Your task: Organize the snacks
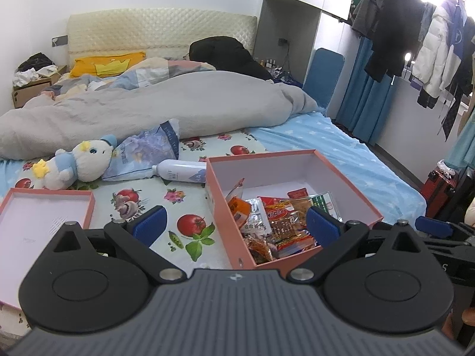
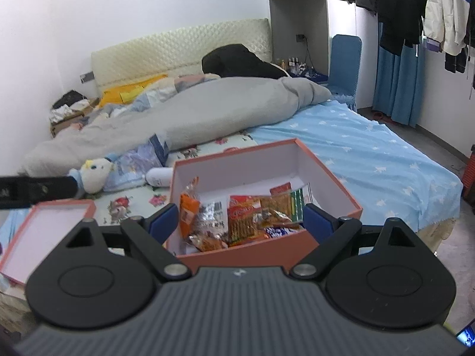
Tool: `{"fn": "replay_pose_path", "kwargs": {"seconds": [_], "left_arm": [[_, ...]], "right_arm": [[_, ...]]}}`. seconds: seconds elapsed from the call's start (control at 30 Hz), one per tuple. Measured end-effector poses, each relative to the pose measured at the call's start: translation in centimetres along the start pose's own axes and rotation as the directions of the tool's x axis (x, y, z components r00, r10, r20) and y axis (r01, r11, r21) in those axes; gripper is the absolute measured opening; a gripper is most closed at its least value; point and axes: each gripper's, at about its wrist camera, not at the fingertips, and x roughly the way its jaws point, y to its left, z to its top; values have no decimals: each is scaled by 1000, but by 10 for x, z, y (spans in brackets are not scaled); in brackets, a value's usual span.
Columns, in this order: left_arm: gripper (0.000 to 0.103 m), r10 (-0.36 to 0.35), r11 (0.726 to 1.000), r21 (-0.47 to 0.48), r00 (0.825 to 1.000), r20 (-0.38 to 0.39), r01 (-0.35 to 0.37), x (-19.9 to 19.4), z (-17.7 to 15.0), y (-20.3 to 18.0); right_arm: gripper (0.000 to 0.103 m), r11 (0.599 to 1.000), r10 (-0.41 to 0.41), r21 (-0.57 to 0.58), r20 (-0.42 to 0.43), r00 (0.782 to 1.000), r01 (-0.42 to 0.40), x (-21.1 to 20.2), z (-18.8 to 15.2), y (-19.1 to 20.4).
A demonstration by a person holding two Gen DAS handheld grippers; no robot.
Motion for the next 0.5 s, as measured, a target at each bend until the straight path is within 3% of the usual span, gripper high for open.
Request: {"fn": "replay_pose_path", "kwargs": {"seconds": [0.5], "left_arm": [[101, 11, 1000, -25, 1000, -9, -11, 1, -3, 5]], "right_arm": [[92, 1000, 9, 4, -3, 1000, -9, -2, 0, 3]]}}
